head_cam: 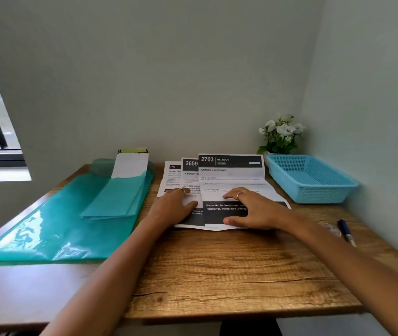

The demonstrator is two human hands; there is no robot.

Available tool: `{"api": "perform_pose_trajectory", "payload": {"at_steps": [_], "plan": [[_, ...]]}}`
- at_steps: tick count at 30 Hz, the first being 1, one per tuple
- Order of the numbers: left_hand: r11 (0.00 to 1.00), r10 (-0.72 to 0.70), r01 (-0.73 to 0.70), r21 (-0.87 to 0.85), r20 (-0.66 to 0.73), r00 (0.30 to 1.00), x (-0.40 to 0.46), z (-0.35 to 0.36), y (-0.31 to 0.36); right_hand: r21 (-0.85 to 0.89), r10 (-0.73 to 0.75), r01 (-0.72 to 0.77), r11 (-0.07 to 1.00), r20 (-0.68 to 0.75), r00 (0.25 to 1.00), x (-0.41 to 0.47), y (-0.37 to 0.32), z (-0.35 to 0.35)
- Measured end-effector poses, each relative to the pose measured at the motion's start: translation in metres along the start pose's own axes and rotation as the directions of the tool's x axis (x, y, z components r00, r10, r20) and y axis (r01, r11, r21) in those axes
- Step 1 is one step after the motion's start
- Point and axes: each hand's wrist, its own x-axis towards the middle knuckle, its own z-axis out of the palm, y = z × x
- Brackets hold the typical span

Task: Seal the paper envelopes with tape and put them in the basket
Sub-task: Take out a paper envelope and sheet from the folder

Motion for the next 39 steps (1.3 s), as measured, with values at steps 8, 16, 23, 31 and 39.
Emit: {"api": "perform_pose_trajectory", "payload": {"at_steps": [8, 16, 23, 31, 39], "plan": [[0.998, 0.034, -0.037, 0.046, 0.063, 0.997, 0.006, -0.001, -0.005, -0.035, -0.034, 0.036, 0.999, 0.064, 0.997, -0.005, 0.002, 0.0], [0.992, 0.045, -0.048, 0.114, 0.035, 0.998, -0.002, 0.002, -0.001, -0.153, -0.079, 0.079, 0.985, 0.008, 0.997, -0.003, 0.009, -0.005], [0.99, 0.04, -0.047, 0.134, 0.057, 0.998, -0.003, 0.001, 0.001, -0.506, -0.307, 0.158, 0.848, -0.226, 0.924, 0.006, 0.002, 0.024], [0.992, 0.036, -0.038, 0.118, 0.019, 0.999, -0.014, -0.001, 0.005, -0.467, -0.274, 0.133, 0.874, -0.249, 0.929, 0.005, -0.007, 0.034], [0.984, -0.112, 0.099, -0.15, -0.077, 0.991, -0.014, -0.016, 0.018, -0.437, -0.27, 0.127, 0.891, -0.284, 0.92, -0.01, -0.013, 0.033]]}}
